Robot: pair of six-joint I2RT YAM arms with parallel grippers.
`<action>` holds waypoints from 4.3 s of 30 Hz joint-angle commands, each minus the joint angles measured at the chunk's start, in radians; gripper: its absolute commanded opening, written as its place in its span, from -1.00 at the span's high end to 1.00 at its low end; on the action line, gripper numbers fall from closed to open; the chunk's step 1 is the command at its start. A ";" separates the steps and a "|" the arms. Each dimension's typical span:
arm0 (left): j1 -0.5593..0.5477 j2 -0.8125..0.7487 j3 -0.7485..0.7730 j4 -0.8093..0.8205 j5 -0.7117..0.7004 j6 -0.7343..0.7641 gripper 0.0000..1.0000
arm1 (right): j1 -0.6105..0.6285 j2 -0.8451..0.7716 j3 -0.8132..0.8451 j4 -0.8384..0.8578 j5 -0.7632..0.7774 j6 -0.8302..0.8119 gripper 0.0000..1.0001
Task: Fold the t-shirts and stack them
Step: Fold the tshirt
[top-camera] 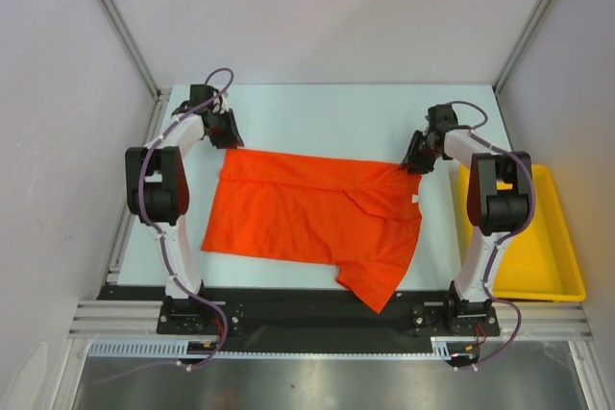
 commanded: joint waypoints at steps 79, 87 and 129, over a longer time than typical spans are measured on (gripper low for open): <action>-0.016 0.034 0.040 -0.107 -0.072 -0.030 0.46 | -0.035 -0.460 -0.514 -0.147 -0.332 0.129 1.00; -0.016 0.042 0.043 -0.112 -0.066 -0.030 0.46 | -0.035 -0.528 -0.581 -0.148 -0.394 0.209 1.00; -0.016 0.046 0.061 -0.109 -0.060 -0.032 0.46 | -0.168 -0.082 0.069 -0.336 -0.006 0.693 0.15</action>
